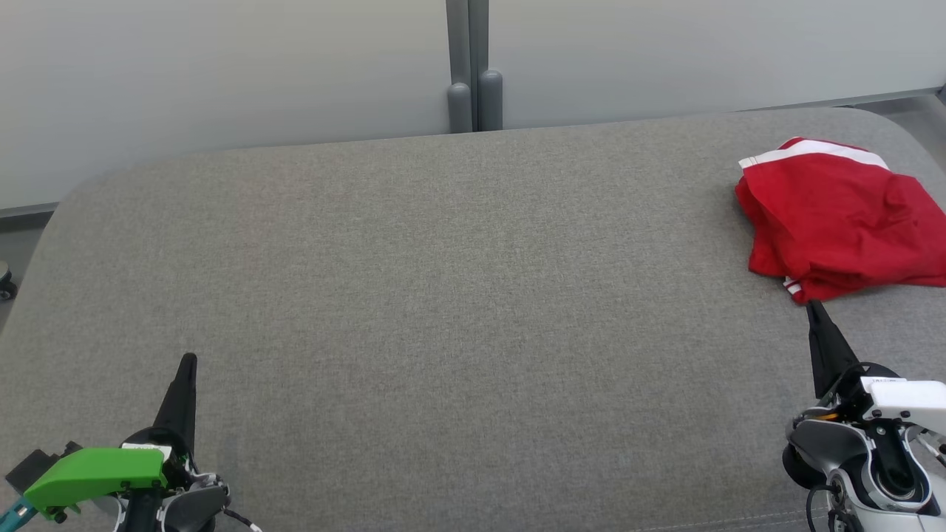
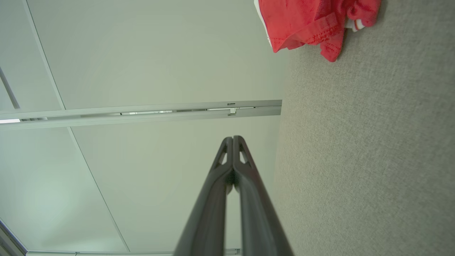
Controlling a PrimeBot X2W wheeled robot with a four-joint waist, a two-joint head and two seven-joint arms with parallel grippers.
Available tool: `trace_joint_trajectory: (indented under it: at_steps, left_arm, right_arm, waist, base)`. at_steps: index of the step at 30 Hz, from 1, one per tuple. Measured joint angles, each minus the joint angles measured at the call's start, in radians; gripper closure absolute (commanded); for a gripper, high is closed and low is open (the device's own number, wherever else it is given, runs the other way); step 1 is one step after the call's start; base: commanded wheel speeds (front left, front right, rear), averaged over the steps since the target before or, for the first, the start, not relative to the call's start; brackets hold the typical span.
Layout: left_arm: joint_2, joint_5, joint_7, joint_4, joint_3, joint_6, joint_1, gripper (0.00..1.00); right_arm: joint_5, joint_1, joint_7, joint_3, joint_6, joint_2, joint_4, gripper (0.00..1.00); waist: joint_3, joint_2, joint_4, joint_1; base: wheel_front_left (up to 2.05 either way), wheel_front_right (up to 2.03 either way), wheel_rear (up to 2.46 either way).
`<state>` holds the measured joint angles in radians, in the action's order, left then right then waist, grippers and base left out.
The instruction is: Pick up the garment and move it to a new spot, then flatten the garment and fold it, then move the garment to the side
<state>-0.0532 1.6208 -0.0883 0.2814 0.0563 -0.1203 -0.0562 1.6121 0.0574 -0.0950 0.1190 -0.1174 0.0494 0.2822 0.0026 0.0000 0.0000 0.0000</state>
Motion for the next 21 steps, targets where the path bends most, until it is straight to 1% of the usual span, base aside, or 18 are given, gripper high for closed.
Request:
trace_joint_trajectory:
  at_steps: [21]
  left_arm:
    - [0.001,0.0,0.0,-0.001,0.001,0.0,0.0,1.0]
  right_arm:
    - [0.0,0.0,-0.003,0.0,0.0,0.0,0.0,1.0]
  waist:
    - [0.0,0.0001,0.0,0.0]
  base:
    - [0.0,0.0,0.0]
